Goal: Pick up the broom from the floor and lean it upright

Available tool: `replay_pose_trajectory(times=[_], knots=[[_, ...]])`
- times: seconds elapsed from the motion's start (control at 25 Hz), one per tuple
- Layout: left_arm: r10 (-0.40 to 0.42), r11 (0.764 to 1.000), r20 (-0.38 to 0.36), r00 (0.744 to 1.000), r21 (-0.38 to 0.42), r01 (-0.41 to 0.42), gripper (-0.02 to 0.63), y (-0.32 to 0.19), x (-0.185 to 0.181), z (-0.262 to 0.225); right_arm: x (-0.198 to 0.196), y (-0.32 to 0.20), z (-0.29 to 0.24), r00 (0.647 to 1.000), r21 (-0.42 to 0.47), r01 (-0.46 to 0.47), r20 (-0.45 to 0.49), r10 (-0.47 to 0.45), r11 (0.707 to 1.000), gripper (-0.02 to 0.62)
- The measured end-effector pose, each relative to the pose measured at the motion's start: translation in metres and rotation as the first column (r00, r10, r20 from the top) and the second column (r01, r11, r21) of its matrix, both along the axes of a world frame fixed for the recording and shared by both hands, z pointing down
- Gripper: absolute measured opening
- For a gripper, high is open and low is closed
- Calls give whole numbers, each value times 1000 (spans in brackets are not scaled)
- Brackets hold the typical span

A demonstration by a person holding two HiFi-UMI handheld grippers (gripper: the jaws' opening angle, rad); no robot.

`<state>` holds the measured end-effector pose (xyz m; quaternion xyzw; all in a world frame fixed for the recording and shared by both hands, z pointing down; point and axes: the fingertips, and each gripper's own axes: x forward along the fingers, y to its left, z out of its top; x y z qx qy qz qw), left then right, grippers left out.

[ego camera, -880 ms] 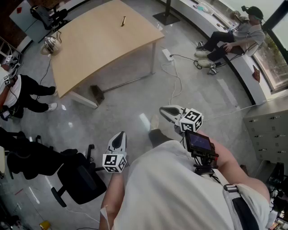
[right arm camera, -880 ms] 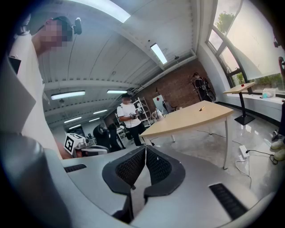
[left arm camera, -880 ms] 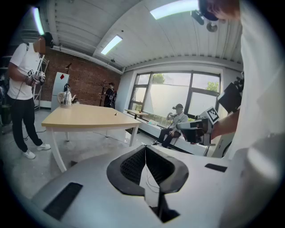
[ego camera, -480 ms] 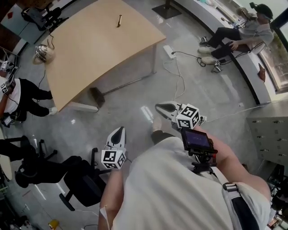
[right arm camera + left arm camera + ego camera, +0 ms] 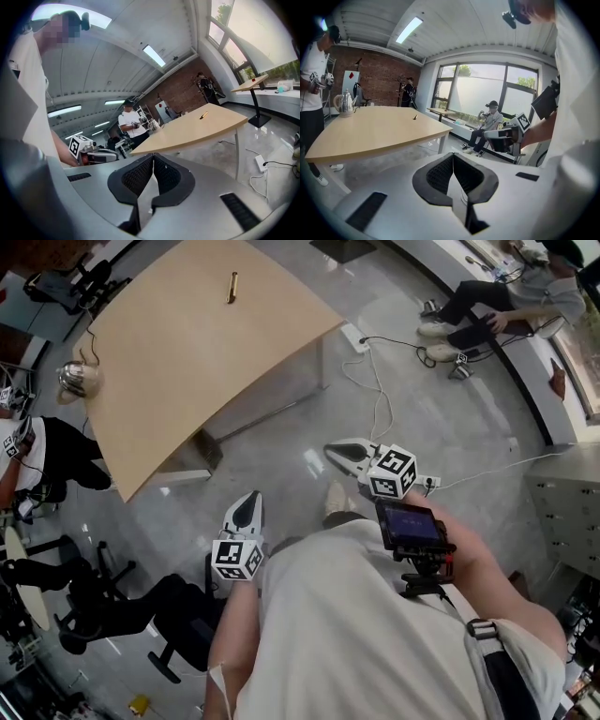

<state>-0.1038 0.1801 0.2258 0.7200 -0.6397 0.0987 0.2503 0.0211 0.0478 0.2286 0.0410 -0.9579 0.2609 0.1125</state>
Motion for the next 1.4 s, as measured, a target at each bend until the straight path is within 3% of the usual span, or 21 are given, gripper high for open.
replay_pose_trajectory(times=[0.36,0.56,0.76,0.96,1.16,1.4], knots=[[98,993,2,995,-59,-98,9,-36,-16,24,-5,-15,27,995,0,-56,-85,56,998,20],[230,964,22,973,-143,-224,9,-51,-27,67,-8,-22,67,973,-22,-176,-153,171,984,20],[336,929,1,942,-165,-331,9,-68,-21,112,1,-30,109,946,-32,-283,-176,273,959,20],[318,935,-48,947,-148,-321,9,-83,-28,167,-10,-36,160,949,-15,-272,-172,266,962,20],[321,934,18,947,-170,-314,9,-101,-30,255,-14,-49,233,955,16,-241,-176,240,970,20],[407,905,63,911,-165,-393,9,-149,-22,351,-7,-79,319,951,70,-231,-196,240,970,20]])
